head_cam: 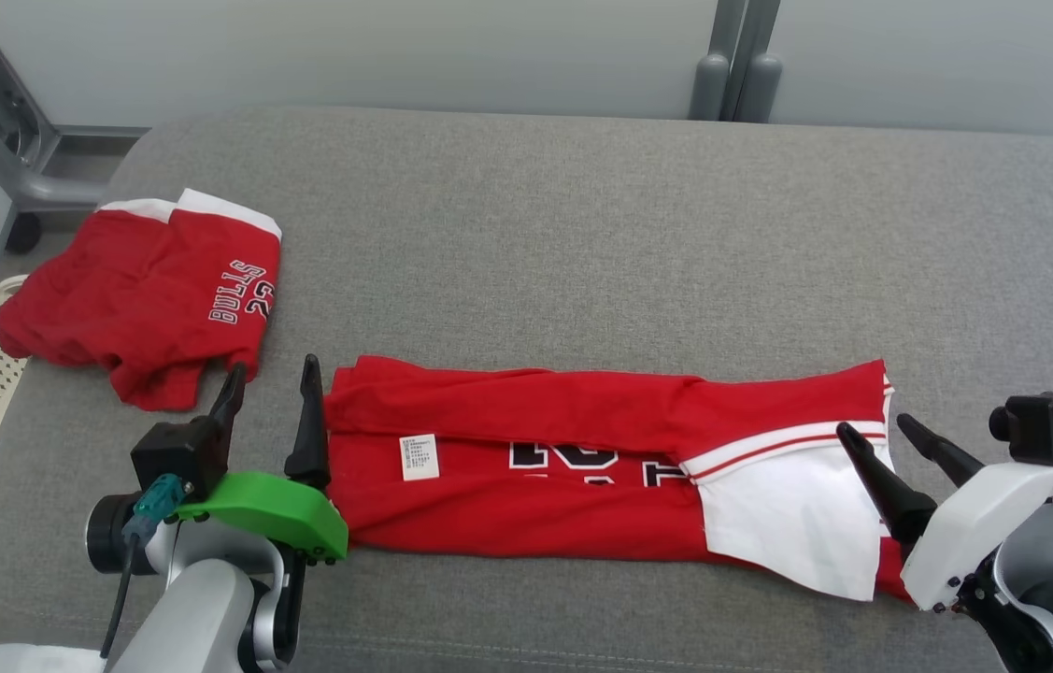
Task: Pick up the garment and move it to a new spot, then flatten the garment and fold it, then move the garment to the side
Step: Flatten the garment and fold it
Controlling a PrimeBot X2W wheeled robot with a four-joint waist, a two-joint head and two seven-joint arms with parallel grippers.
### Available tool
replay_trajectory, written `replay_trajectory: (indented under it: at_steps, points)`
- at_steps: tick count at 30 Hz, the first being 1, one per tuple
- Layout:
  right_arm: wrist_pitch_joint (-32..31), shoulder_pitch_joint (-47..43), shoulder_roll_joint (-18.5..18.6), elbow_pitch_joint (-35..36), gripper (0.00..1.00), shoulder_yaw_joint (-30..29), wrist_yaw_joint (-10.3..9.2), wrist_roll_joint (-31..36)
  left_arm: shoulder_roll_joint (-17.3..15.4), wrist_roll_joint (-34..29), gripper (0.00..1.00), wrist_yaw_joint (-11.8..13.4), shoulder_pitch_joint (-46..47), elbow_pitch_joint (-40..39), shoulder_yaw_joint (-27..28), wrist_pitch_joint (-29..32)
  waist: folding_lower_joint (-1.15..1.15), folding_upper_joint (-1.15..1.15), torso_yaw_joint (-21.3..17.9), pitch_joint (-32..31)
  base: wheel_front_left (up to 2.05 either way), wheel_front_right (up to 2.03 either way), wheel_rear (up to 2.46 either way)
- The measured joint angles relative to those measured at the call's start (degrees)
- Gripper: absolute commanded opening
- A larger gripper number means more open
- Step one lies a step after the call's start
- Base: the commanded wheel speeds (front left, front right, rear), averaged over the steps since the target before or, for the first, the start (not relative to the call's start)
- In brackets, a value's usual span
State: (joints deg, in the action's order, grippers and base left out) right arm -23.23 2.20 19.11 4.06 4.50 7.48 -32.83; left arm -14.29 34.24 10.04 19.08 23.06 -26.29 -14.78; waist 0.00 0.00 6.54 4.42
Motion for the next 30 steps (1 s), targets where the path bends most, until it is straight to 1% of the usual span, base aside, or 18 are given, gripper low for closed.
replay_trajectory:
  at_steps: [5,7,12,15,18,23,30]
  points:
    - [8.3,-1.1,-4.8,-2.1,1.00,-2.4,0.00,3.7,0.2,-1.0,1.00,-2.2,-3.5,-3.1,1.7,-0.3,0.00,0.00,0.0,-2.5,0.00,0.00,0.00]
    - [10.7,-1.3,-6.6,-3.1,1.00,-3.3,0.01,4.7,-0.1,-1.9,1.00,-3.1,-5.2,-4.5,2.6,-0.3,0.00,0.00,-0.1,-3.4,0.00,0.00,0.00]
    - [15.5,-2.6,-9.8,-4.7,1.00,-5.1,0.00,6.7,-0.2,-2.7,1.00,-4.0,-9.2,-6.7,5.6,-0.3,0.00,0.00,-0.9,-5.2,0.00,0.00,0.00]
    - [17.8,-3.0,-11.5,-5.3,1.00,-5.8,0.00,6.9,-0.1,-2.9,1.00,-4.6,-10.8,-7.1,6.1,-0.3,0.00,0.00,-1.6,-5.7,0.00,0.00,0.00]
    - [20.0,-3.2,-12.3,-5.8,1.00,-6.7,0.00,7.8,-0.2,-3.2,1.00,-5.5,-11.9,-7.1,6.3,-0.3,0.00,0.00,-2.1,-6.1,0.00,0.00,0.00]
    - [23.1,-3.8,-13.3,-7.4,1.00,-7.0,0.00,9.3,-0.4,-3.6,1.00,-6.3,-14.1,-6.8,6.4,-0.3,0.00,0.00,-2.8,-6.8,0.00,0.00,0.00]
    - [26.4,-4.3,-14.8,-10.7,1.00,-6.5,0.00,9.8,-0.9,-3.8,1.00,-6.8,-16.2,-6.1,6.2,-0.3,0.00,0.00,-2.9,-7.9,0.00,0.00,0.00]
